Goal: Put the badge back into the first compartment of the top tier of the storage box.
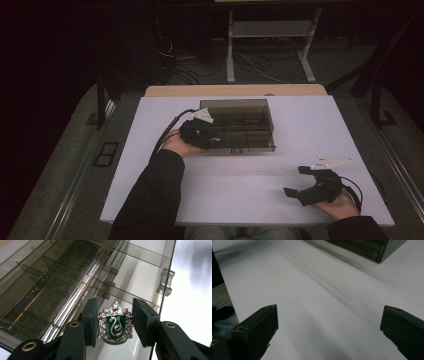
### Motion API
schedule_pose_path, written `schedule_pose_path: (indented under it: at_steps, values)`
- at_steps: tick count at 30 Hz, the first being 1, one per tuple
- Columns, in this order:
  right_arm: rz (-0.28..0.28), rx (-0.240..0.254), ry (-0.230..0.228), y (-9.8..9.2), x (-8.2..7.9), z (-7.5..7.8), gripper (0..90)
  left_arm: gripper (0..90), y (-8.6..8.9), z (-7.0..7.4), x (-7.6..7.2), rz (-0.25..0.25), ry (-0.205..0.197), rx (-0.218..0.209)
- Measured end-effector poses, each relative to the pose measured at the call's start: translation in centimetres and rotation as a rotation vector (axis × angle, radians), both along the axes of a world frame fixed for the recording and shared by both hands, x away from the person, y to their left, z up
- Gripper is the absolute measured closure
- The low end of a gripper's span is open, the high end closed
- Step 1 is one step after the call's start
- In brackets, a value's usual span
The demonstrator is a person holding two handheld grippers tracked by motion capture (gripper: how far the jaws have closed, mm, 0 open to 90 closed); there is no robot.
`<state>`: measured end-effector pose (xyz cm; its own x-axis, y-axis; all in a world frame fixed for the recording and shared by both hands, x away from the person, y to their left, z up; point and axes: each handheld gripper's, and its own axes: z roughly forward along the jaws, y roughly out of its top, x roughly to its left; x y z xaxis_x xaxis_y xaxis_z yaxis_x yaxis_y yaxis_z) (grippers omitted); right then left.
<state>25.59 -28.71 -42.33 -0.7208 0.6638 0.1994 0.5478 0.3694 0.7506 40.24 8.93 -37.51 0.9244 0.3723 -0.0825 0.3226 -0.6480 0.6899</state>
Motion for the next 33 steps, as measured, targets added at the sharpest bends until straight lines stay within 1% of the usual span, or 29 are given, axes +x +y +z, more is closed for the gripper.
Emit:
schedule_pose_path:
  at_steps: [1,6,9,11,16,19,21,24,26,27,29,33]
  values:
    - [0.001,0.001,0.002,0.0,0.0,0.0,1.3,56.7,0.0,0.0,-0.1,0.007,0.01,-0.004]
    - [0.001,-0.002,0.002,0.0,0.0,0.0,1.3,55.3,0.1,0.0,0.1,0.008,0.01,-0.007]
    - [0.003,-0.004,0.005,0.0,0.0,0.0,1.3,53.5,0.1,0.2,0.0,0.021,0.017,-0.027]
    - [0.003,-0.004,0.006,0.0,0.0,0.0,1.3,52.3,0.1,0.4,0.0,0.013,0.013,-0.031]
    - [0.004,-0.005,0.007,0.0,0.0,0.0,1.3,48.8,0.3,0.8,-0.3,0.027,-0.004,-0.042]
    - [0.003,-0.005,0.013,0.1,0.0,0.0,1.3,43.0,0.3,1.3,-0.4,0.04,-0.006,-0.055]
    - [0.006,-0.006,0.01,0.1,0.0,-0.1,1.3,39.1,0.4,1.5,-0.5,0.047,-0.011,-0.055]
    - [0.005,-0.005,0.011,0.1,0.0,-0.1,1.3,35.3,0.7,1.8,-0.6,0.049,-0.009,-0.062]
    - [0.005,-0.005,0.012,0.1,0.0,-0.1,1.3,32.9,0.9,1.9,-0.8,0.06,-0.002,-0.067]
    - [0.004,-0.005,0.012,0.1,0.0,0.0,1.3,31.3,0.9,2.0,-0.8,0.062,-0.003,-0.07]
    - [0.003,-0.005,0.013,0.1,0.0,0.0,1.3,28.7,1.1,2.1,-0.9,0.069,-0.018,-0.065]
    - [0.002,-0.006,0.011,0.1,-0.1,0.0,1.3,24.0,1.3,2.5,-0.9,0.078,-0.011,-0.076]
